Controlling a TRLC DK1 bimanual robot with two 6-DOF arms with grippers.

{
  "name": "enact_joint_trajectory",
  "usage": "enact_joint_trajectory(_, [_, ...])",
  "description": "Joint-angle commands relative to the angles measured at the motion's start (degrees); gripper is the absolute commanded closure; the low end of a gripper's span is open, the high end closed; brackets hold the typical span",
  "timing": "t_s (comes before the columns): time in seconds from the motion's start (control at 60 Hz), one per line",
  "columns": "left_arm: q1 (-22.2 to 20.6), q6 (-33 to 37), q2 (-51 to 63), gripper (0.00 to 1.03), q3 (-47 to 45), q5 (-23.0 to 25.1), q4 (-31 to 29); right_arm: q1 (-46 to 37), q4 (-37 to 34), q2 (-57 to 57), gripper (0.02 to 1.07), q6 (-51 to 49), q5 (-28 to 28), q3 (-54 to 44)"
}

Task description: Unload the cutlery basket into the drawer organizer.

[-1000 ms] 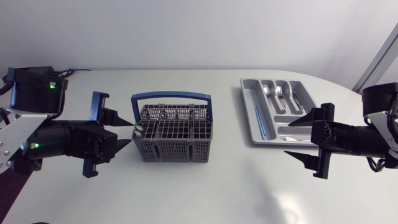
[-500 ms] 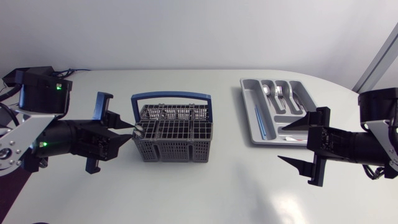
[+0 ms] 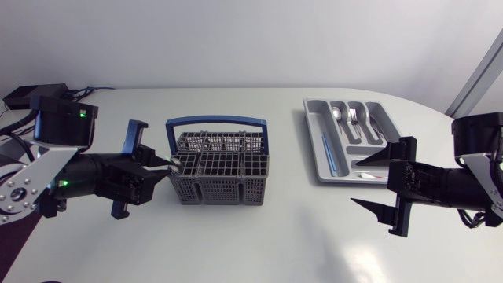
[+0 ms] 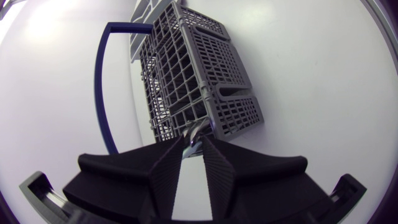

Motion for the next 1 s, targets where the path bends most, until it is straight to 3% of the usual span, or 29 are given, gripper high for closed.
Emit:
enact_joint_trajectory(0.0, [0.54,2.61,0.94,0.79,-1.47,0.20,0.65,0.41,0.53,-0.09,0.14,1.10,-0.03,-1.01])
enact_joint_trajectory(0.25, [0.71,4.10,2.25,0.80,-1.56,0.20,1.97,0.41,0.53,0.35,0.14,1.19,-0.38,-1.28])
enact_joint_trajectory(0.317, [0.63,4.54,2.61,0.88,-1.56,0.20,2.06,0.41,0.62,0.62,0.14,1.19,-0.47,-1.36])
enact_joint_trajectory(0.983, [0.54,5.68,6.30,1.00,-0.15,0.11,3.29,0.32,0.71,1.23,0.14,1.54,-0.64,-1.45])
